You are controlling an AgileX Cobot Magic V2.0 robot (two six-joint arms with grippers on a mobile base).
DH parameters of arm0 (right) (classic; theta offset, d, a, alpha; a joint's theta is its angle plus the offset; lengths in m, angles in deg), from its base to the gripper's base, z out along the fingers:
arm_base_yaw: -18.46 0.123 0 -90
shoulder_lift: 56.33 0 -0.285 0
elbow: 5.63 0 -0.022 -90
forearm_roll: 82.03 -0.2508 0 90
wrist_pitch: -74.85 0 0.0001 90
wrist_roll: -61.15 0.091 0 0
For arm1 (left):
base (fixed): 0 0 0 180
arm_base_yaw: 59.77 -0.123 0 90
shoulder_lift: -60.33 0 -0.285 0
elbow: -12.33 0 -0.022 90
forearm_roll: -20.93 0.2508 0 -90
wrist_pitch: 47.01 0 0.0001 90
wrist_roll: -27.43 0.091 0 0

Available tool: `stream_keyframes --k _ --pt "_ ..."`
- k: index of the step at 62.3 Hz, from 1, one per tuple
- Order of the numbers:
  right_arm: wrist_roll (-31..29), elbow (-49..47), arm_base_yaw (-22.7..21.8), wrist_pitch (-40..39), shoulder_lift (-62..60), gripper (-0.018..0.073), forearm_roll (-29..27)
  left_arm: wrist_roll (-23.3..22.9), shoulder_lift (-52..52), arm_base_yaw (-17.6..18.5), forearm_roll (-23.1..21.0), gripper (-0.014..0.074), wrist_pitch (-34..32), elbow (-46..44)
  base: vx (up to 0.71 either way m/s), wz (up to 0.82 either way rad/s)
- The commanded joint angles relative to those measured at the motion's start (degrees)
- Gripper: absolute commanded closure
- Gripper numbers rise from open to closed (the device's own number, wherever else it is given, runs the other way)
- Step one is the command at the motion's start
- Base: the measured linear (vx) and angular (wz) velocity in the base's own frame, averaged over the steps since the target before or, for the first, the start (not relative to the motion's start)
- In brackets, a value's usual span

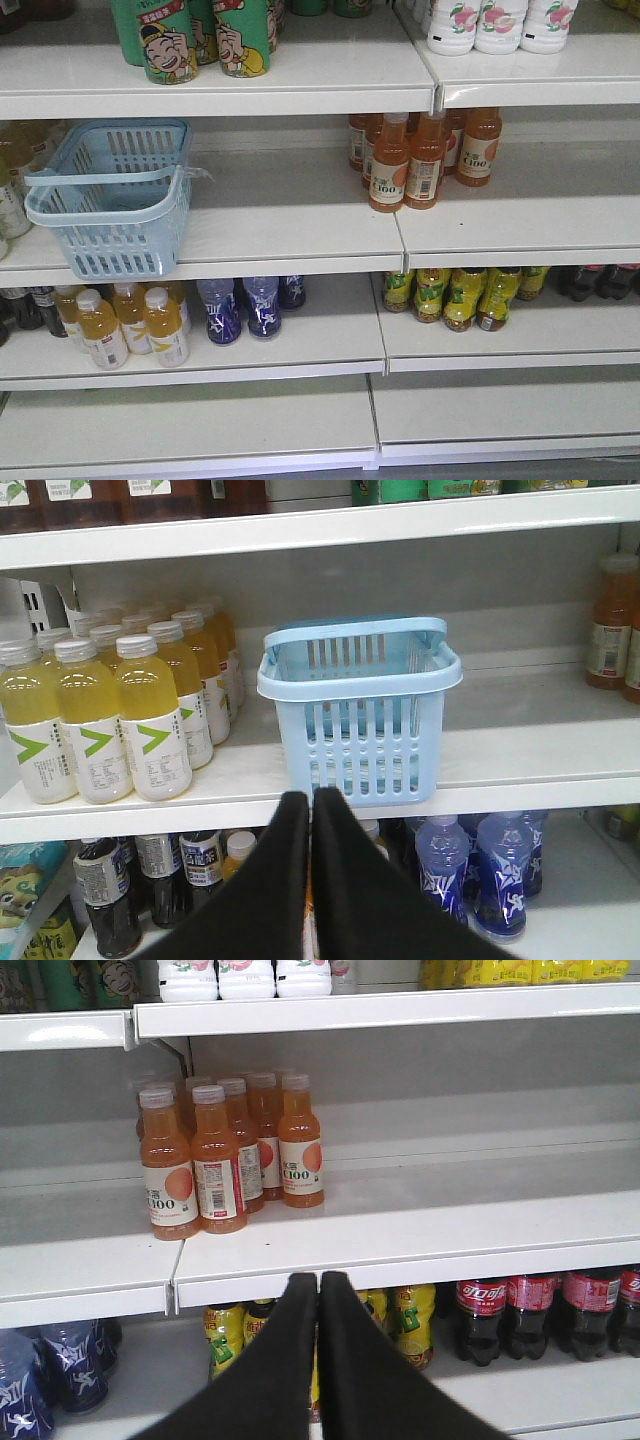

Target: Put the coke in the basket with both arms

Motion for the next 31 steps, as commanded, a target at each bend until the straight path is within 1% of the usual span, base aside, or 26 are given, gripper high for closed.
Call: stream_keyframes --k 1,31 --pt "-0.4 1.1 -0.4 -4.2 -0.8 0.0569 0.2 -0.2 -0.9 0.3 -0.5 0.0601 -4.0 0.8 0.0 0.0" --pt "-0.4 1.1 -0.4 -4.2 -0.8 0.0569 0.2 -0.2 -0.9 0.3 -0.5 0.0601 -4.0 0.8 0.0 0.0"
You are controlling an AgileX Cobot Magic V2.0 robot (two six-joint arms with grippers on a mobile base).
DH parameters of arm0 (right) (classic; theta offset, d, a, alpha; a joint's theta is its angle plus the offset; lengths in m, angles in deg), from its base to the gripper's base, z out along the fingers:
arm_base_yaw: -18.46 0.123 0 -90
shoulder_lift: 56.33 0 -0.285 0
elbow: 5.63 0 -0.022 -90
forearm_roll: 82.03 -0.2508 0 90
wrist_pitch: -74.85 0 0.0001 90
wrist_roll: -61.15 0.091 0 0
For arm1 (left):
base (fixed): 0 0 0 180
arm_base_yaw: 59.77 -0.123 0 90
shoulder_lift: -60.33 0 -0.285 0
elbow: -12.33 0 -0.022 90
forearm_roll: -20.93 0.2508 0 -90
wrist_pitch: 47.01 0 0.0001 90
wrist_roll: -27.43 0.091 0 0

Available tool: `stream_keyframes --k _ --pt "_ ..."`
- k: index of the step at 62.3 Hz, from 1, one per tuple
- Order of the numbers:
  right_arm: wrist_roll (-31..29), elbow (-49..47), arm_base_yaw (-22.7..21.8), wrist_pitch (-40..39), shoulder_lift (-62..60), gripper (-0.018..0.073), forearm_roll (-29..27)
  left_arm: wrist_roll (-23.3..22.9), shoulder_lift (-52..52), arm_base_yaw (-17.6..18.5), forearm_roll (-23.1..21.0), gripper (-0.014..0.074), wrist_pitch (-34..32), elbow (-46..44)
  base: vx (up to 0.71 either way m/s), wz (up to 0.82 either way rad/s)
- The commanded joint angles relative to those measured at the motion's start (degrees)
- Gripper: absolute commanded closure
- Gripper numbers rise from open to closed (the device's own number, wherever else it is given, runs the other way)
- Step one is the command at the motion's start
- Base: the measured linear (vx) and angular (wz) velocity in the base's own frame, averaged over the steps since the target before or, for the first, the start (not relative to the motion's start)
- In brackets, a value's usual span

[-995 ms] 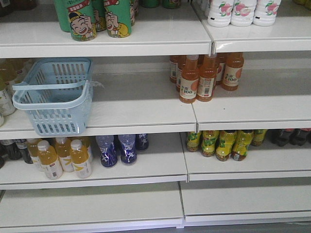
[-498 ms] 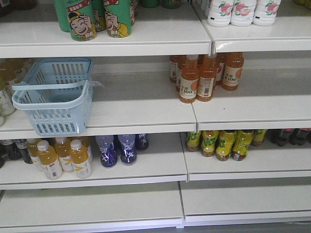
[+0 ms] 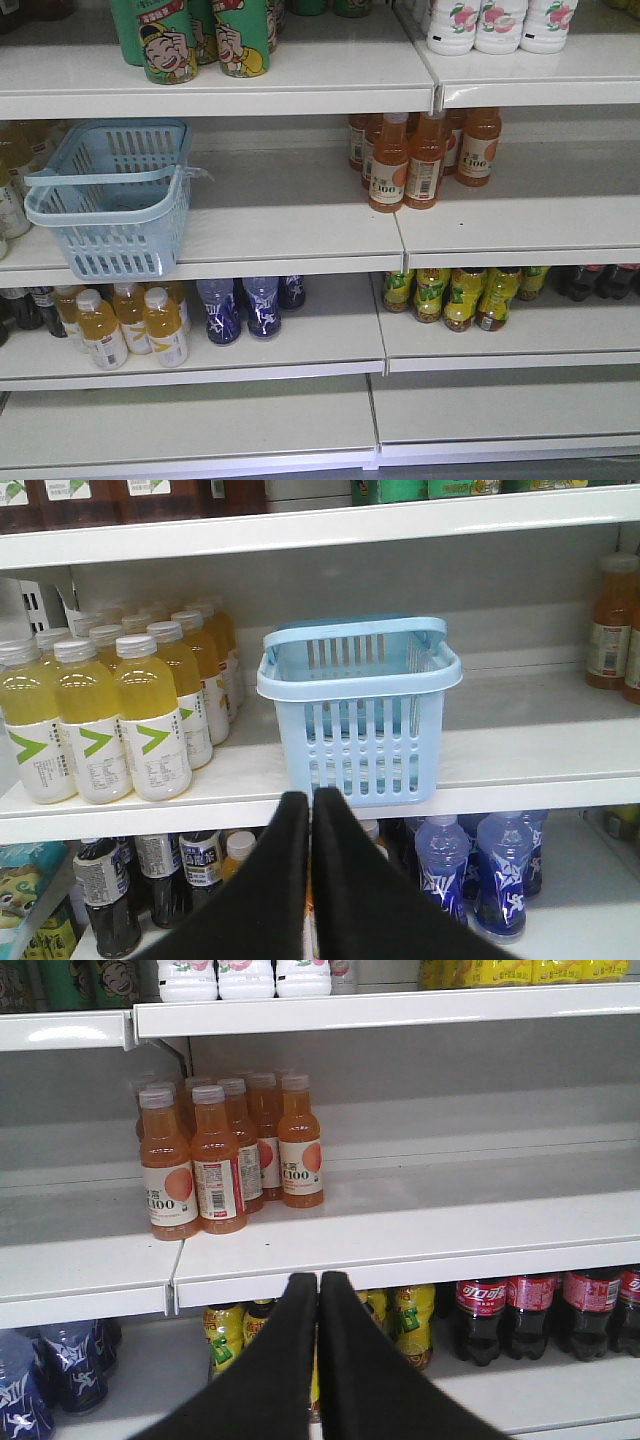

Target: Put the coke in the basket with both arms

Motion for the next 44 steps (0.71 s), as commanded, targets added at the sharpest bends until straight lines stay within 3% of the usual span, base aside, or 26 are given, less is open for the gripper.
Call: stream_keyframes --k 1,22,27,36,44 --pt "-0.4 1.1 -0.4 -4.2 -0.8 0.0569 0.2 -0.2 -0.9 0.3 -0.5 0.0601 -4.0 0.8 0.0 0.0" --pt "-0.4 1.1 -0.4 -4.2 -0.8 0.0569 0.2 -0.1 -0.9 0.3 -0.4 0.0601 -4.2 0.8 0.0 0.0" --pt "-0.4 1.1 -0.4 -4.2 -0.8 0.0569 0.2 -0.1 -0.9 0.3 0.6 0.0601 -6.2 0.8 0.0 0.0" --pt "-0.4 1.1 -0.4 -4.2 -0.8 0.0569 0.2 -1.7 -0.9 0.3 -3.0 0.0601 -11.6 0.0 0.0 0.0" --pt "-0.4 1.1 -0.4 -4.2 -0.8 0.0569 0.2 0.1 0.6 0.3 -1.0 0.0601 -11.7 -4.5 0.0 0.0"
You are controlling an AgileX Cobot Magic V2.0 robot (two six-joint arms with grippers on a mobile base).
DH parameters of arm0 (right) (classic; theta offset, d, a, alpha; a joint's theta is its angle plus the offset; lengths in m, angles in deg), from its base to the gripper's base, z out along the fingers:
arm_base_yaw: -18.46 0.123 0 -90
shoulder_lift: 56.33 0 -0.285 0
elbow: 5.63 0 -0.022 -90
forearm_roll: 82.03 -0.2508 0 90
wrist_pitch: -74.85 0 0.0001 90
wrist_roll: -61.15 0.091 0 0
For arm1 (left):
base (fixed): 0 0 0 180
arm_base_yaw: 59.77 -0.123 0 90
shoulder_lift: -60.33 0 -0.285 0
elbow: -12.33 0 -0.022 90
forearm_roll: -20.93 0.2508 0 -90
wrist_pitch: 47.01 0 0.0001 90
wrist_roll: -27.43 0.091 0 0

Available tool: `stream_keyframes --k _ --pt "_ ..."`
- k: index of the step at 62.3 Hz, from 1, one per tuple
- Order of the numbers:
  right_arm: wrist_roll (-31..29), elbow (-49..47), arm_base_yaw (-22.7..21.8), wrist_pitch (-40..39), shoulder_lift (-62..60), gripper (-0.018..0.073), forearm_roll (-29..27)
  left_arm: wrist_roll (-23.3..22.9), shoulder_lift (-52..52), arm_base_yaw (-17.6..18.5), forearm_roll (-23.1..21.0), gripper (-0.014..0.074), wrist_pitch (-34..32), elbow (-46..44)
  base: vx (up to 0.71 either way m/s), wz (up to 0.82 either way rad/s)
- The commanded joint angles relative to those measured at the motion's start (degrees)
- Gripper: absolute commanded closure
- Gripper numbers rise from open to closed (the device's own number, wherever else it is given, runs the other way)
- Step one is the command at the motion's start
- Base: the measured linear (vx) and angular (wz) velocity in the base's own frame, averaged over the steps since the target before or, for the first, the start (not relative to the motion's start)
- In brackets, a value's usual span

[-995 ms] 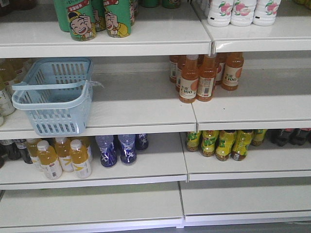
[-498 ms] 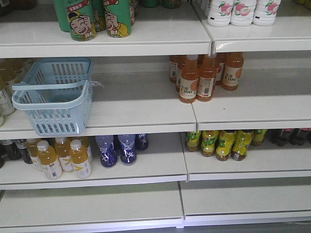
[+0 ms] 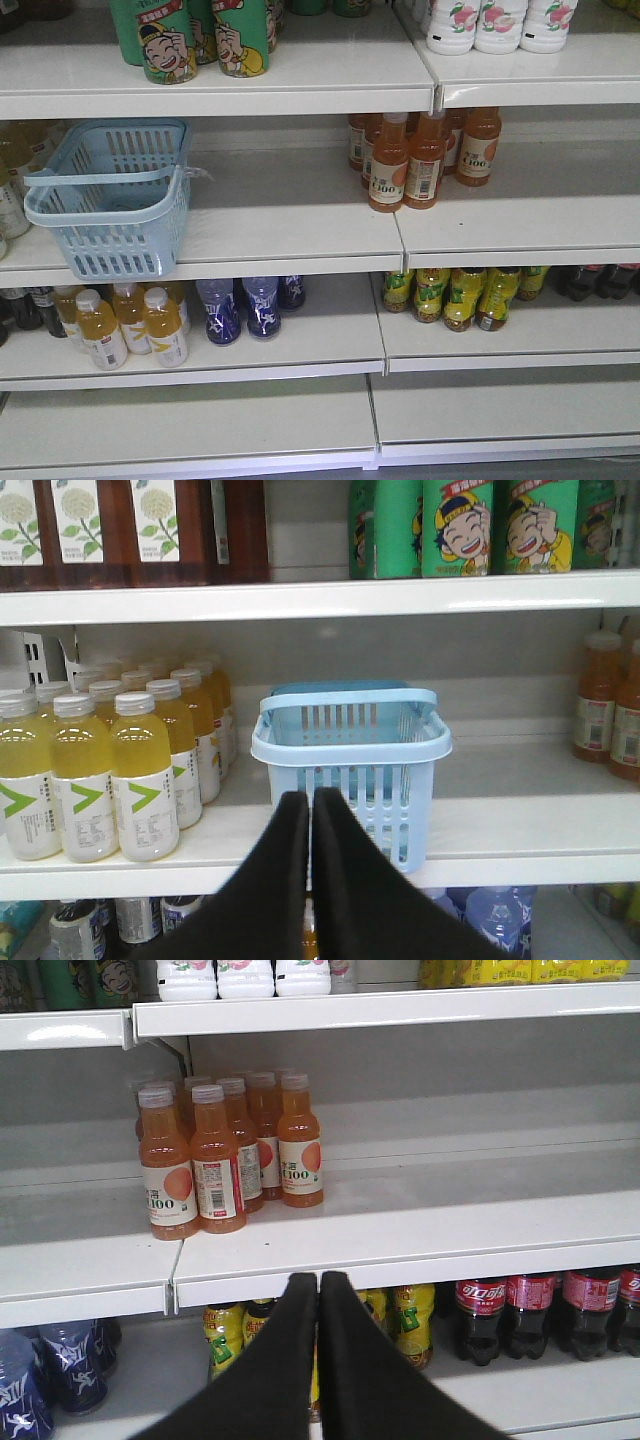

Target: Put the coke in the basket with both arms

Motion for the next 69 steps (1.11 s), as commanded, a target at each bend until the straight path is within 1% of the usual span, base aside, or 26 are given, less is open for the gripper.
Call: stream_keyframes --k 1,4,11,20,30,45,58,63,69 --pt "-0.4 1.1 -0.4 -4.2 -0.8 0.0569 0.2 1.4 1.0 0.3 1.1 0.0601 -4.9 -4.6 0.0 0.0" --pt "-0.4 1.1 -0.4 -4.2 -0.8 0.0569 0.2 2.3 2.6 0.3 2.1 0.0601 -4.9 -6.9 0.0 0.0" --pt "-0.4 1.1 -0.4 -4.2 -0.8 0.0569 0.2 2.4 7.7 0.3 3.9 0.0601 -3.8 -12.3 0.0 0.0" --pt "-0.4 1.1 -0.4 -4.2 -0.8 0.0569 0.2 2.4 16.2 0.3 3.9 0.0601 -0.6 -18.5 0.0 0.0" --pt "-0.4 1.1 -0.4 -4.2 -0.8 0.0569 0.2 2.1 24.3 0.3 3.2 0.0601 1.9 -22.3 0.0 0.0" --pt "-0.4 1.1 -0.4 -4.2 -0.8 0.0569 0.2 2.2 30.2 0.3 3.3 0.0601 -1.8 -22.7 0.0 0.0" --pt "-0.4 1.1 -0.4 -4.2 -0.8 0.0569 0.2 2.1 30.5 0.4 3.3 0.0598 -6.4 -22.7 0.0 0.0" --pt "-0.4 1.1 -0.4 -4.2 -0.8 0.0569 0.2 2.2 30.5 0.4 3.3 0.0586 -6.8 -22.7 0.0 0.0" --pt "-0.4 1.1 -0.4 -4.2 -0.8 0.0569 0.2 2.3 30.5 0.4 3.3 0.0551 -6.7 -22.7 0.0 0.0"
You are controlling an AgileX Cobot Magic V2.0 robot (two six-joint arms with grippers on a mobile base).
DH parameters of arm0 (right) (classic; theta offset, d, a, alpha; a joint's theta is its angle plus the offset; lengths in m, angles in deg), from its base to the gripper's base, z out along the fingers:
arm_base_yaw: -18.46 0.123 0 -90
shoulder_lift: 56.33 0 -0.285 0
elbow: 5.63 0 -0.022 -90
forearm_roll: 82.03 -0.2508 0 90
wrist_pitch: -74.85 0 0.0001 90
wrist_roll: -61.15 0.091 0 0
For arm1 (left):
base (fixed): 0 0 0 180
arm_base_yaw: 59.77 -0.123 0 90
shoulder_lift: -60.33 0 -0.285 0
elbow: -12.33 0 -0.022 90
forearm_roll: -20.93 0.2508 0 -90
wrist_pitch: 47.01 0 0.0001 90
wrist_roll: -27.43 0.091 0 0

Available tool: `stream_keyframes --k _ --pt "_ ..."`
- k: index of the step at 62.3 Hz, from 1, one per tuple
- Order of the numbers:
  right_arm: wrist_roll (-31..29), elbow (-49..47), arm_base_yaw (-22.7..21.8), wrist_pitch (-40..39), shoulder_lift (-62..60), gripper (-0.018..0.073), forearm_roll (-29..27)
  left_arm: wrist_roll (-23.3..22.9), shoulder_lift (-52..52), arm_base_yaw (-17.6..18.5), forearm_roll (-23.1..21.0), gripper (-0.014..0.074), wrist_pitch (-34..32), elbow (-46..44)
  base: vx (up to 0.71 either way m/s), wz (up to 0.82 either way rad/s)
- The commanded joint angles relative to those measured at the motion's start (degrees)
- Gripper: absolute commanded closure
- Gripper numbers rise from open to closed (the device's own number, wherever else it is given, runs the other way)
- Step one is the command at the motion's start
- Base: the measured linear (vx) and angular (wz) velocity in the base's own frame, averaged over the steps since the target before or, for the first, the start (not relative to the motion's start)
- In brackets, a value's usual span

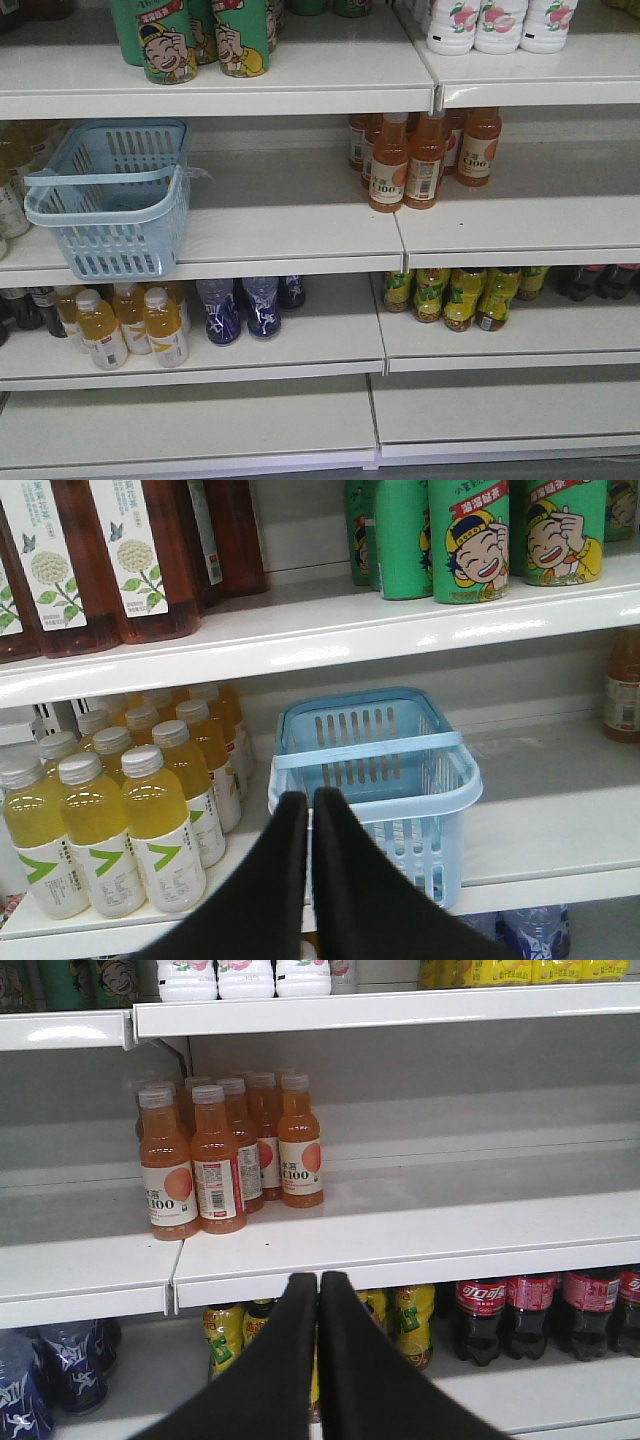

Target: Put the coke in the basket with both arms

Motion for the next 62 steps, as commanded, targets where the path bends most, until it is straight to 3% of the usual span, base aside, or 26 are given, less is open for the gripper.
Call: stream_keyframes --k 1,11,24,33,48,54,62 --pt "-0.4 1.1 -0.4 -4.2 -0.8 0.0569 0.2 -0.1 0.5 0.4 -0.5 0.0544 -4.7 -2.1 0.0 0.0" --pt "-0.4 1.1 -0.4 -4.2 -0.8 0.0569 0.2 -0.1 0.5 0.4 0.0 0.0409 -4.3 -2.1 0.0 0.0" --pt "-0.4 1.1 -0.4 -4.2 -0.8 0.0569 0.2 -0.1 0.5 0.4 0.0 0.0127 -4.1 -2.1 0.0 0.0" --pt "-0.4 1.1 -0.4 -4.2 -0.8 0.0569 0.2 -0.1 0.5 0.4 0.0 0.0008 -3.2 -2.1 0.0 0.0" --pt "-0.4 1.1 -0.4 -4.2 -0.8 0.0569 0.2 -1.2 0.5 0.4 -0.9 0.0016 -3.0 -2.1 0.0 0.0" --pt "-0.4 1.1 -0.4 -4.2 -0.8 0.0569 0.2 -5.2 0.5 0.4 -4.7 0.0028 -3.0 -2.1 0.0 0.0" --pt "-0.4 1.1 -0.4 -4.2 -0.8 0.0569 0.2 -13.6 0.5 0.4 -13.2 0.0037 -2.1 -2.1 0.0 0.0"
